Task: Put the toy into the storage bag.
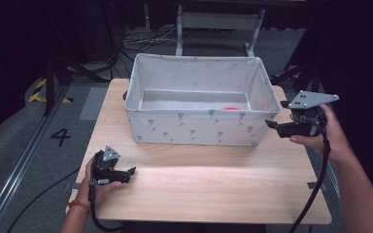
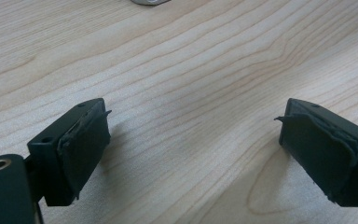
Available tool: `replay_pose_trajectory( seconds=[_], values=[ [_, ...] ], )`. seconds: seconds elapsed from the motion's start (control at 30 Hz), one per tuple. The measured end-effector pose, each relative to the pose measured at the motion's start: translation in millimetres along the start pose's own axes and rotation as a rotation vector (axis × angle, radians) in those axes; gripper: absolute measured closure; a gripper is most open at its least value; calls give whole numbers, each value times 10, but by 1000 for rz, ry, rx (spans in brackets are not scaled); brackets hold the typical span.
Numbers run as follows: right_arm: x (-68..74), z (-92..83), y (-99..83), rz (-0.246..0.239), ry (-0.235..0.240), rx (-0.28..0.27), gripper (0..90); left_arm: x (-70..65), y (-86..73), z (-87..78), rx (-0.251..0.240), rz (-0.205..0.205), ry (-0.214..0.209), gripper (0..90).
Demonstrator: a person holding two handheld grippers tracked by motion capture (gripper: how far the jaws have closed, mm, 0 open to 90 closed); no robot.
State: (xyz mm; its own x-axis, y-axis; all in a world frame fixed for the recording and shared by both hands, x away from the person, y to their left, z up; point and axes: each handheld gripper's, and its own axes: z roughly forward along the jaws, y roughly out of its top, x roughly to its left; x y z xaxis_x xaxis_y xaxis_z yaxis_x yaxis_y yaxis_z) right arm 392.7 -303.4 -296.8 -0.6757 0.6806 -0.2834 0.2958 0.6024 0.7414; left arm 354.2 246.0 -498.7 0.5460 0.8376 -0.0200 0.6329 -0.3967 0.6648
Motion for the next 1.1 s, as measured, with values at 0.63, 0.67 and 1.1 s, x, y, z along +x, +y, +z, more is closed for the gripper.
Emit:
replay_pose_trajectory(
  seconds=[0.63,0.67,1.1],
  values=[
    [164,88,-815,4,-41,22,237,1,0,1,-1,-1,-1,88],
    [167,103,-862,9,-43,23,237,1,0,1,-1,-1,-1,88],
    [293,339,-1441,82,-21,90,238,1,0,0,0,0,-1,87]
  ],
)
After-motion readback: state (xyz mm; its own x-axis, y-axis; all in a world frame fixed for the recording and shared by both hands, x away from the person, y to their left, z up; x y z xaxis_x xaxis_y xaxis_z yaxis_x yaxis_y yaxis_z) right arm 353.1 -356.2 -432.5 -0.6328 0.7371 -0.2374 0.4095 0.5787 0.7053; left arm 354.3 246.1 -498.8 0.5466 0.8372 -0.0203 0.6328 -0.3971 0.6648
